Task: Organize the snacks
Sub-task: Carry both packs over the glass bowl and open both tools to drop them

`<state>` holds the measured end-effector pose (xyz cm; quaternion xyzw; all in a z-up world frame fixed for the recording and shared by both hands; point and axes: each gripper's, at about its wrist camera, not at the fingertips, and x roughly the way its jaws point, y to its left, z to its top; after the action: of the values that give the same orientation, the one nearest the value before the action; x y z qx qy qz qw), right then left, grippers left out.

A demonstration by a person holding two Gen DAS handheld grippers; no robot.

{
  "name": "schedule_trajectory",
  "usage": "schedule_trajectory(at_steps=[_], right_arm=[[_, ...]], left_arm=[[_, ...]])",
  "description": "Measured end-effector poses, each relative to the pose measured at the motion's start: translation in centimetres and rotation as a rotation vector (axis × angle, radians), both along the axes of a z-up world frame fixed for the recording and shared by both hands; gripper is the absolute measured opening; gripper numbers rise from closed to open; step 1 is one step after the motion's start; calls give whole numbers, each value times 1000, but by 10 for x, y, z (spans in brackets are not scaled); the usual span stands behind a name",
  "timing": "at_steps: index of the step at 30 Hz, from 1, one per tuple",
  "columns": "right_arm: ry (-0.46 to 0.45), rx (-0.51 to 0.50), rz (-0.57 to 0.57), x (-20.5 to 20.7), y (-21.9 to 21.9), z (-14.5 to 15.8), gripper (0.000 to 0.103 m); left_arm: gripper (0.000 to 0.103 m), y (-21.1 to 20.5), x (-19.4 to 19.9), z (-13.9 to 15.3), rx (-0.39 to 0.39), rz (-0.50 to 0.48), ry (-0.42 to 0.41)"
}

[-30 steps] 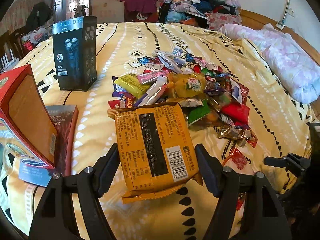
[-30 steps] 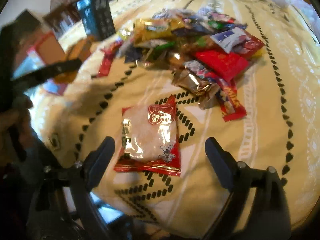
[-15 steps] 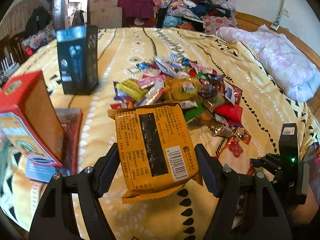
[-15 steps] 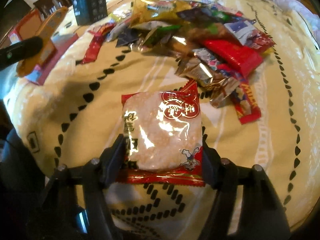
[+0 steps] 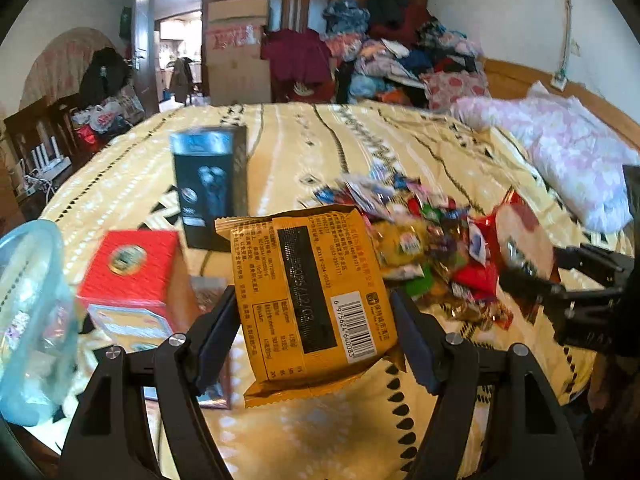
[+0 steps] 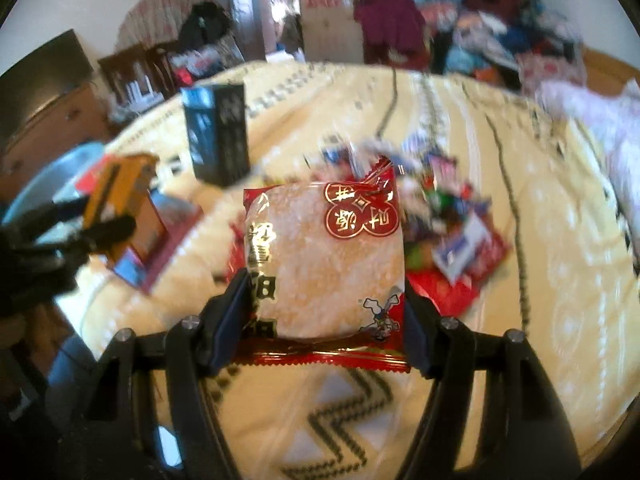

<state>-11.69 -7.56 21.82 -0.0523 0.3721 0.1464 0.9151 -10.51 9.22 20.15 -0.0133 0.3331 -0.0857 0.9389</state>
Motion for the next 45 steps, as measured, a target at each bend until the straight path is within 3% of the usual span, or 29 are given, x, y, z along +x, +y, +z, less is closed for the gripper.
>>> schedule_trajectory(at_steps=[9, 19, 24, 29, 38, 45], right_arm=[[-131, 29, 134, 20, 76, 64, 68], [-167, 106, 419, 33, 225, 107, 68], [-132, 113, 554, 30, 292, 104, 68], [-39, 115, 634, 37, 348, 85, 68], [49, 59, 700, 33, 394, 57, 68], [72, 37, 698, 33, 414, 49, 69]], left_arm=[[76, 84, -6, 48, -30, 146, -88], [76, 239, -27, 82, -46, 440, -146], [76, 312, -38, 71, -76, 573, -115], [76, 355, -36, 46, -92, 640, -46], [76, 377, -33, 15, -113, 671, 21], [74, 382, -38, 13, -123, 674, 18]])
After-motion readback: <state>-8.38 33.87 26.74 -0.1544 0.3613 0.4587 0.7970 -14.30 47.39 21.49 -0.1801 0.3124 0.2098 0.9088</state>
